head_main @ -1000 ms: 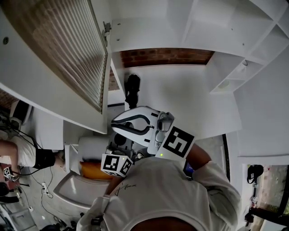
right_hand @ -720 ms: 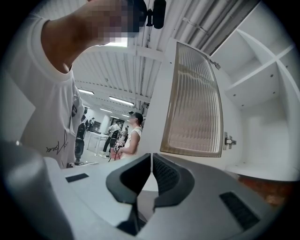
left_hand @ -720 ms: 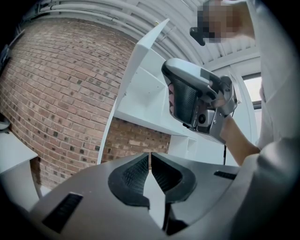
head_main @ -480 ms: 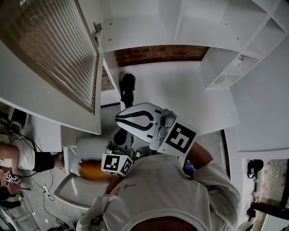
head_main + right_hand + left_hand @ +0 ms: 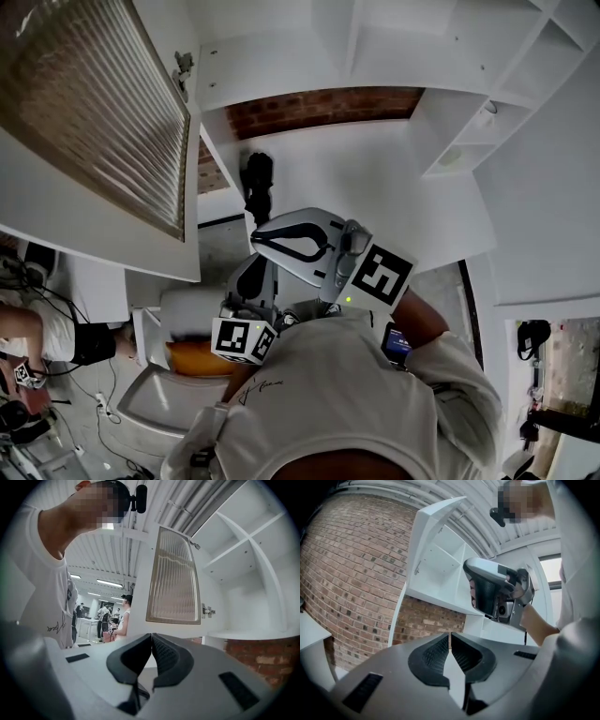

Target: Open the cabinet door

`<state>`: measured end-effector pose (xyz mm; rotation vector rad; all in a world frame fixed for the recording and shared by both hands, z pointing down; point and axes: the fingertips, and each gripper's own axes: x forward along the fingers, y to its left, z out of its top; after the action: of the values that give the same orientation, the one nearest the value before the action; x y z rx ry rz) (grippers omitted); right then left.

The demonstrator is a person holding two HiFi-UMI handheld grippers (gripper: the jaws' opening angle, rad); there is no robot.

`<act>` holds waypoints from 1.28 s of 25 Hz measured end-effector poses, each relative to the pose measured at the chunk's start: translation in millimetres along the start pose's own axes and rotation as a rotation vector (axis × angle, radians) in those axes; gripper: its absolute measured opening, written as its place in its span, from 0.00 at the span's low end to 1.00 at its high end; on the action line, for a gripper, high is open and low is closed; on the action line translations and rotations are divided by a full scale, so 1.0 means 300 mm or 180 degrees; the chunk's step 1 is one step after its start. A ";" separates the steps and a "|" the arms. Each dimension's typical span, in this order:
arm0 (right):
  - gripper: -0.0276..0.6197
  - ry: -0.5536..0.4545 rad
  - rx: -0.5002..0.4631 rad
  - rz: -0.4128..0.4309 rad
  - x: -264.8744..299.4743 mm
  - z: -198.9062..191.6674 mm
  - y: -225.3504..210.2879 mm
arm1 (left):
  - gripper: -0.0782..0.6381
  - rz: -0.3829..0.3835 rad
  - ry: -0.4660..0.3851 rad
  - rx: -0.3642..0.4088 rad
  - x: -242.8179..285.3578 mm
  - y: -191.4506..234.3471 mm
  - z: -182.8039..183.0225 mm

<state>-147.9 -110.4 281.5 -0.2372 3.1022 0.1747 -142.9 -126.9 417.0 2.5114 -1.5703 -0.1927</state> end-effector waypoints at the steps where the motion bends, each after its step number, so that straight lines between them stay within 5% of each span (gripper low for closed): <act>1: 0.09 0.0018 0.0006 -0.0011 -0.006 -0.008 -0.003 | 0.15 -0.0006 -0.0004 0.0004 0.001 -0.002 0.001; 32: 0.09 0.0487 0.0538 -0.0688 -0.223 -0.302 -0.082 | 0.15 -0.0086 0.0097 -0.0075 -0.005 -0.033 -0.042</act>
<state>-79.4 -134.7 371.1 -0.6024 3.1848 -0.1158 -132.4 -120.5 427.1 2.5066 -1.5144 -0.1745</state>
